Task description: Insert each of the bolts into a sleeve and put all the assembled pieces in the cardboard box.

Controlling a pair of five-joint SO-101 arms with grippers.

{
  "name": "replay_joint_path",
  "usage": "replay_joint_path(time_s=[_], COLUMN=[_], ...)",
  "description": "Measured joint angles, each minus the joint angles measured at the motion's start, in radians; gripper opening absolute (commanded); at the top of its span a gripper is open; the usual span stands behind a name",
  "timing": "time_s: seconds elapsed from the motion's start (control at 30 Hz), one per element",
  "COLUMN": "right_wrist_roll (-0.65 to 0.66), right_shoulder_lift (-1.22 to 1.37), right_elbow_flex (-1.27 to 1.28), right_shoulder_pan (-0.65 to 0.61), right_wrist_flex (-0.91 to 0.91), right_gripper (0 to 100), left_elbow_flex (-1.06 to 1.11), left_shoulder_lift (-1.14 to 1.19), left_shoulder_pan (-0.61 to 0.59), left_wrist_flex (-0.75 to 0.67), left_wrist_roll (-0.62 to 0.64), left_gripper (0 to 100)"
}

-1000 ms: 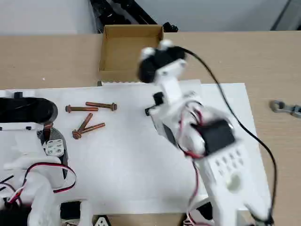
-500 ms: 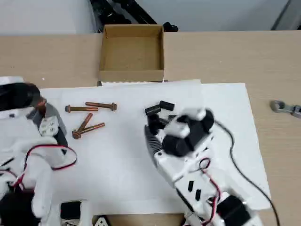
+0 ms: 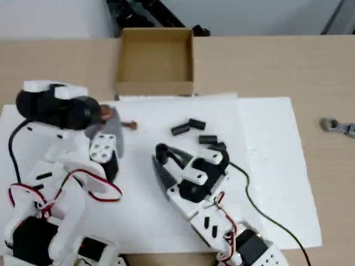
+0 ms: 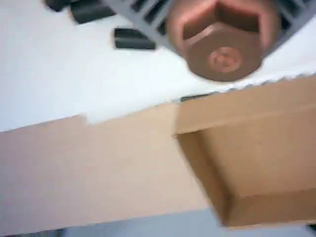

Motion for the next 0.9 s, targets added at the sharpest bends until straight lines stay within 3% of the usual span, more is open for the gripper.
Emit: replay_joint_path(time_s=[0.43,0.9], right_wrist_roll=[0.000,0.000], right_shoulder_lift=[0.000,0.000], right_elbow_flex=[0.000,0.002], right_shoulder_pan=[0.000,0.000], right_wrist_flex=[0.000,0.000], right_gripper=[0.4,0.4], left_elbow_flex=[0.037,0.183], left_shoulder_lift=[0.000,0.000], left_shoulder_pan=[0.256,0.273], left_wrist_flex=[-0.098,-0.353], left_wrist_roll=[0.017,0.054], left_gripper=[0,0])
